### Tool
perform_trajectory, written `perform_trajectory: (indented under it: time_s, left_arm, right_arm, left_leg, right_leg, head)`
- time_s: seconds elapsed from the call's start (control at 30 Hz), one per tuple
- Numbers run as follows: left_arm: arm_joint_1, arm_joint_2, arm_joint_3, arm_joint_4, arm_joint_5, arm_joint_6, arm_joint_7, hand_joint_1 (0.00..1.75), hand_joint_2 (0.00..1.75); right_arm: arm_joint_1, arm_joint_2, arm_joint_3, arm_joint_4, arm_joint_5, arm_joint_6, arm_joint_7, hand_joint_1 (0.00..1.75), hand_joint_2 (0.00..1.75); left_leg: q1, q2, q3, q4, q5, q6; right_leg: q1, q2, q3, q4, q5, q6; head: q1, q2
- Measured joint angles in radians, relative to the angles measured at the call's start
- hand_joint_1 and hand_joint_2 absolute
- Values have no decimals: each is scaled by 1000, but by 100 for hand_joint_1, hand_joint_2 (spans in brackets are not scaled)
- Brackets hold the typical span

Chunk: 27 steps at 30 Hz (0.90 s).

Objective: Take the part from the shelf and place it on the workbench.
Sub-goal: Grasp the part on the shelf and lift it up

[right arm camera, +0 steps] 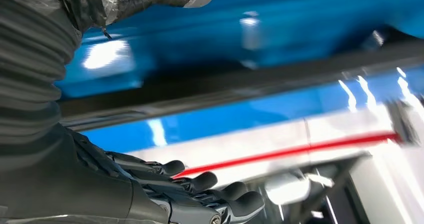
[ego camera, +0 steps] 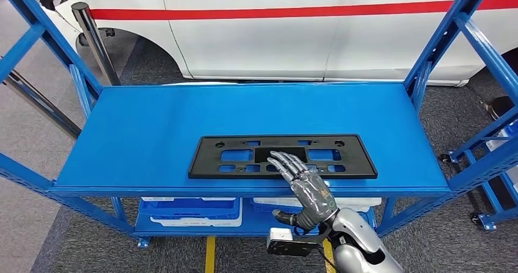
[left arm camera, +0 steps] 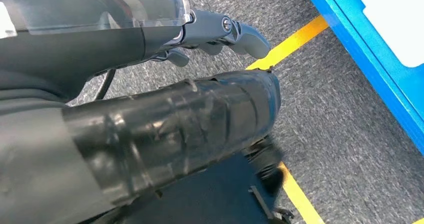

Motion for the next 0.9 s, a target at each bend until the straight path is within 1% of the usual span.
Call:
perform_trajectory:
  time_s: [0.03,0.07,0.1,0.17,0.2,0.23,0.27,0.3,0.33,0.37,0.4,0.43,0.47,0.5,0.53,0.57,0.6,0.63,0.67,0.7,0.73,0.77,0.8,0.87,0.9]
  left_arm:
    - [1,0,0,0,0,0,0,0,0]
    - [3,0,0,0,0,0,0,0,0]
    - [4,0,0,0,0,0,0,0,0]
    - [5,1,0,0,1,0,0,0,0]
    - [5,1,0,0,1,0,0,0,0]
    - [4,1,0,0,0,0,0,0,0]
    - [4,2,0,0,0,0,0,0,0]
    - [4,2,0,0,0,0,0,0,0]
    - [5,2,0,0,0,0,0,0,0]
    - [6,2,0,0,0,0,0,0,0]
    - [7,1,0,0,0,0,0,0,0]
    - [5,1,0,0,0,0,0,0,0]
    - [4,1,0,0,0,0,0,0,0]
    - [3,1,0,0,-1,-1,0,0,0]
    - [3,2,0,0,-2,-2,0,0,0]
    - [3,2,0,0,-2,-3,0,0,0]
    - [3,2,0,0,-4,-4,1,0,0]
    - [3,1,-1,0,-5,-5,1,0,0]
    - [3,1,-1,0,-7,-6,1,0,0]
    - [3,1,-1,0,-8,-7,2,0,0]
    - [2,1,-2,0,-9,-8,2,0,0]
    - [1,2,-2,0,-10,-8,2,0,0]
    - [0,2,-2,0,-10,-9,3,0,0]
    - [0,2,-2,0,-11,-10,4,0,0]
    - [0,2,-3,0,-11,-10,4,0,0]
  right_arm:
    - [-3,-20,-5,0,0,11,4,0,175]
    - [-6,-40,-11,0,0,20,8,0,175]
    - [-10,-57,-18,-1,1,26,10,0,175]
    - [-16,-88,-30,-8,5,32,13,0,175]
    - [-19,-101,-37,-12,8,33,13,0,175]
    - [-21,-113,-43,-17,9,34,14,0,175]
    - [-23,-123,-48,-20,11,36,14,0,175]
    - [-24,-132,-52,-22,11,37,15,0,175]
    - [-24,-138,-55,-25,12,37,16,0,175]
    - [-25,-143,-56,-28,12,38,16,0,175]
    - [-26,-148,-58,-30,14,38,16,0,175]
    - [-28,-154,-60,-33,15,39,17,0,175]
    - [-29,-160,-61,-34,16,40,19,0,175]
    - [-30,-167,-62,-34,19,41,20,0,175]
    - [-30,-173,-63,-34,22,43,21,0,175]
    - [-30,-178,-63,-35,25,45,22,0,175]
    - [-31,-184,-63,-35,30,47,22,0,175]
    - [-32,-191,-64,-37,34,49,22,0,175]
    - [-35,-198,-65,-39,39,50,22,0,175]
    - [-39,-205,-66,-42,43,51,23,0,175]
    - [-44,-211,-69,-45,48,52,24,0,175]
    - [-47,-215,-71,-47,52,51,26,0,175]
    - [-50,-218,-73,-49,56,49,28,0,175]
    - [-51,-222,-76,-54,64,45,31,0,175]
    - [-51,-224,-77,-58,68,43,33,0,175]
  left_leg:
    - [0,0,-24,48,-12,1]
    - [0,0,-32,62,-5,3]
    - [-1,0,-20,35,20,7]
    - [-5,0,37,-92,90,21]
    - [-8,0,66,-154,113,27]
    - [-10,0,83,-193,123,31]
    - [-13,-1,90,-211,124,33]
    - [-15,-1,91,-217,123,33]
    - [-14,-1,92,-220,126,36]
    - [-12,0,94,-227,130,40]
    - [-10,0,98,-234,134,45]
    - [-8,1,101,-240,138,50]
    - [-8,2,102,-243,139,53]
    - [-9,2,103,-243,139,56]
    - [-9,2,103,-243,139,57]
    - [-10,2,103,-242,138,58]
    - [-10,1,103,-241,137,58]
    - [-10,1,103,-239,136,57]
    - [-9,0,104,-236,133,54]
    - [-11,0,103,-231,129,50]
    - [-13,-1,101,-226,125,45]
    - [-15,-1,99,-222,123,40]
    - [-16,-2,97,-221,122,35]
    - [-16,-1,95,-220,120,27]
    - [-14,-1,92,-211,111,23]
  right_leg:
    - [3,-1,0,0,-1,-1]
    - [5,-2,1,0,-1,-2]
    - [7,-2,2,1,-2,-2]
    - [9,-1,6,1,-4,-1]
    - [10,0,7,2,-5,1]
    - [11,0,5,3,-5,5]
    - [11,0,4,3,-4,9]
    - [11,0,3,1,-3,15]
    - [11,0,3,-1,-2,20]
    - [9,0,3,1,-5,26]
    - [8,0,-1,12,-14,31]
    - [8,-1,-16,44,-35,34]
    - [6,-1,-39,96,-64,37]
    - [6,-1,-69,158,-94,40]
    - [5,-1,-99,218,-118,42]
    - [4,-1,-117,254,-124,44]
    - [2,-1,-120,257,-113,46]
    - [-1,-2,-104,223,-86,47]
    - [-3,-2,-75,163,-49,48]
    - [-4,-2,-44,101,-22,48]
    - [-3,-2,-20,49,-5,45]
    - [-2,-1,-7,19,0,42]
    - [1,-1,-5,11,-4,38]
    - [0,0,-5,6,-3,27]
    - [-1,0,-3,4,-3,22]
  head:
    - [0,0]
    - [0,0]
    - [0,0]
    - [0,0]
    - [0,0]
    - [0,0]
    - [0,0]
    - [0,0]
    - [0,0]
    - [1,0]
    - [1,0]
    - [1,0]
    - [1,0]
    - [1,0]
    - [1,0]
    - [1,0]
    - [1,0]
    - [1,0]
    - [1,0]
    - [1,0]
    - [1,0]
    - [1,0]
    - [1,0]
    - [0,0]
    - [0,0]
